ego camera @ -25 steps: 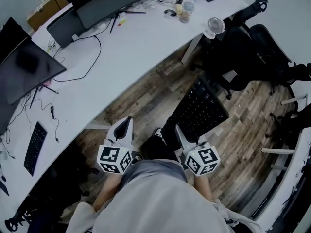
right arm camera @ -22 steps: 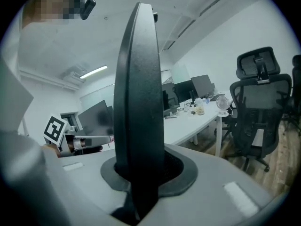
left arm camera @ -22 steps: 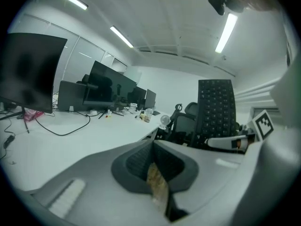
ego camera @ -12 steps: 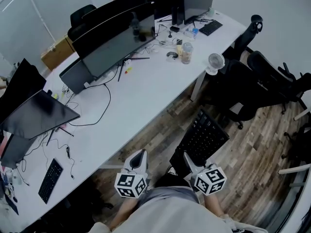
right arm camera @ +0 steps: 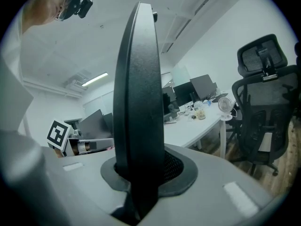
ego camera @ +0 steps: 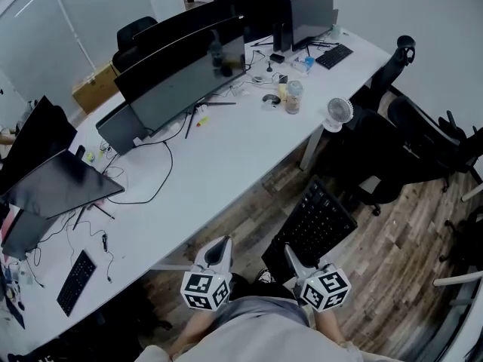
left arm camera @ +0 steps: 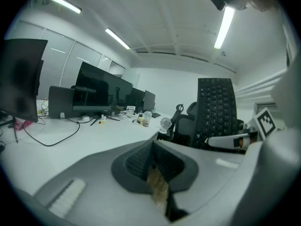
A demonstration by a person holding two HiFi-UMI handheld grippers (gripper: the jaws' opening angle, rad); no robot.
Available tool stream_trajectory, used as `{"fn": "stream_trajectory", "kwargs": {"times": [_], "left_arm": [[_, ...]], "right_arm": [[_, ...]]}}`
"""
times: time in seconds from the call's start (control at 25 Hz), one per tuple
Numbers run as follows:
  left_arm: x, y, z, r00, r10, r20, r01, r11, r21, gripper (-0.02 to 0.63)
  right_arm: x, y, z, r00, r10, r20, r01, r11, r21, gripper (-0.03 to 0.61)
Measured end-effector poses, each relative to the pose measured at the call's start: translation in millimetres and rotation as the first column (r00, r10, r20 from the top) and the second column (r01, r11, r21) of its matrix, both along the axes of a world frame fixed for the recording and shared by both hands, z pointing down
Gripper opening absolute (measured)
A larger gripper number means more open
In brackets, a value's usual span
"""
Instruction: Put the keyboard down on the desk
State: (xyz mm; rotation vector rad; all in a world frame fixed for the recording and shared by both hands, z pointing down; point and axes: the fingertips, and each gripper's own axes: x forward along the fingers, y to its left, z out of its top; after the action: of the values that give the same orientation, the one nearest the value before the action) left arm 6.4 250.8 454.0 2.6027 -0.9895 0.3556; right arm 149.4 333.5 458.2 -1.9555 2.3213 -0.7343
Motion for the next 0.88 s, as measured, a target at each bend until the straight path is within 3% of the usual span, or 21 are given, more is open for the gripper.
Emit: {"fn": "stream_trajectory", "kwargs": {"times": [0.44,0.88], "left_arm": [[4.5,-48.3,8.2,0.997,-0.074,-0.012,0.074,0.997,-0.027,0.0],[28.1,-129.2,6.9,0.996,-0.087,-0.024,0.087,0.996,-0.029,0.0]], "right_arm": [[35.3,-32.0,4.1,0.999,0.041,0.004,-0.041,0.998,-0.053,0.083],[57.7,-124.4,14.8,1.0,0.014,0.01,-0.013,0.994,-0.105,0.083]]}}
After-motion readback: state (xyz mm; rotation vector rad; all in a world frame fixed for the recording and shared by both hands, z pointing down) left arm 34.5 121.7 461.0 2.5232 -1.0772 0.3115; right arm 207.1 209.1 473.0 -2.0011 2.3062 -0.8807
